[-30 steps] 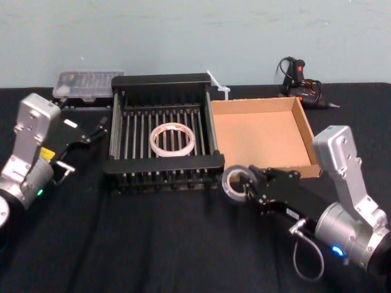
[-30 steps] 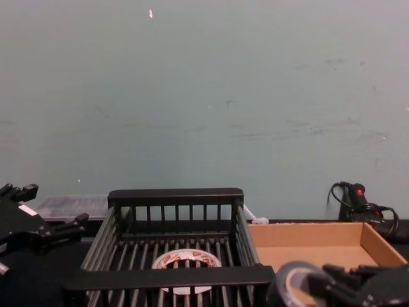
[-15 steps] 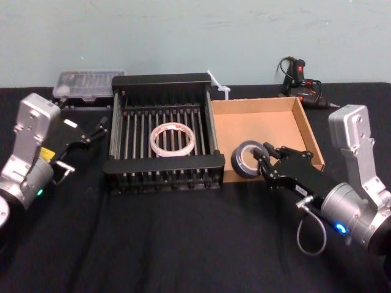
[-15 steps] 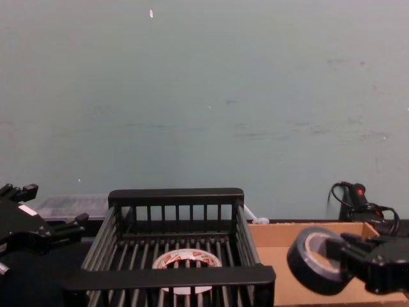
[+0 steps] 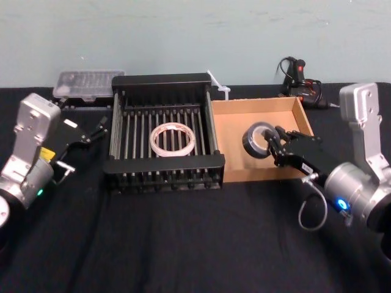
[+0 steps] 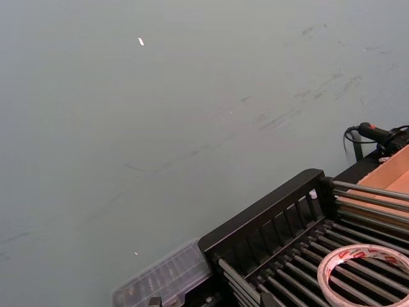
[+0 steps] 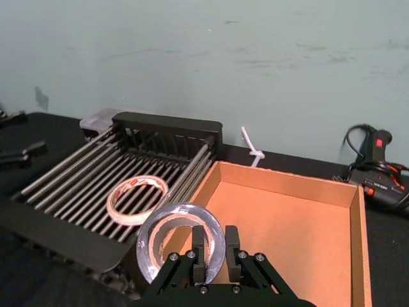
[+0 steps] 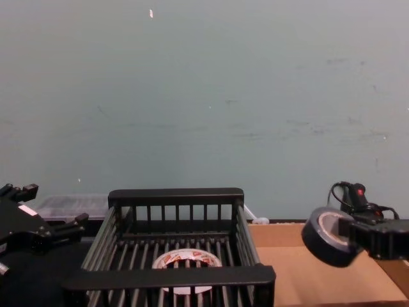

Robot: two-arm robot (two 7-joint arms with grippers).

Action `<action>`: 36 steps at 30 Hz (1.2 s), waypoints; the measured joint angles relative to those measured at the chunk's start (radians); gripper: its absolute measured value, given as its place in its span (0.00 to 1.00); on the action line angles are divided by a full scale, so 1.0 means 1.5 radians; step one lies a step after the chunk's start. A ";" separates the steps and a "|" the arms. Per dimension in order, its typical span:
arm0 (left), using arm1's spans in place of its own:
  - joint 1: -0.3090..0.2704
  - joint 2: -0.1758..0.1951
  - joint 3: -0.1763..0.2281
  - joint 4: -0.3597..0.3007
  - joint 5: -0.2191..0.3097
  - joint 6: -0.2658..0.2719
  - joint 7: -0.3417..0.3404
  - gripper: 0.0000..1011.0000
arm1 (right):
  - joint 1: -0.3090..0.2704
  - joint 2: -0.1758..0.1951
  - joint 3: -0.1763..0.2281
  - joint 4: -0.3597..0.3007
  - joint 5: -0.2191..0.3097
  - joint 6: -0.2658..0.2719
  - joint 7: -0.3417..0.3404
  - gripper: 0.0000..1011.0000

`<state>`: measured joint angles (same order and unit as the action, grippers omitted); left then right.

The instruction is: Pick up the white tape and place it into the black box , Pick up the silver tape and place it into the brown box.

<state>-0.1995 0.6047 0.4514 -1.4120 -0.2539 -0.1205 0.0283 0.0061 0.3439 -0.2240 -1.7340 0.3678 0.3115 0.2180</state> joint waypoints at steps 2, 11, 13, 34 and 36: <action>0.000 0.000 0.000 0.000 0.000 0.000 0.000 0.99 | 0.011 -0.008 0.005 0.013 0.014 0.011 -0.001 0.20; 0.000 0.000 0.000 0.000 0.000 0.000 0.000 0.99 | 0.050 -0.018 0.005 0.053 0.027 0.023 -0.012 0.20; 0.000 0.000 0.000 0.000 0.000 0.000 0.000 0.99 | 0.062 -0.019 0.002 0.067 0.027 0.027 -0.013 0.20; 0.000 0.000 0.000 0.000 0.000 0.000 0.000 0.99 | 0.163 -0.031 -0.020 0.212 -0.021 0.031 -0.010 0.20; 0.000 0.000 0.000 0.000 0.000 0.000 0.000 0.99 | 0.170 -0.033 -0.020 0.226 -0.025 0.031 -0.008 0.20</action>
<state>-0.1995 0.6047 0.4514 -1.4120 -0.2539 -0.1205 0.0283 0.2610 0.2942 -0.2543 -1.3955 0.3296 0.3579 0.2061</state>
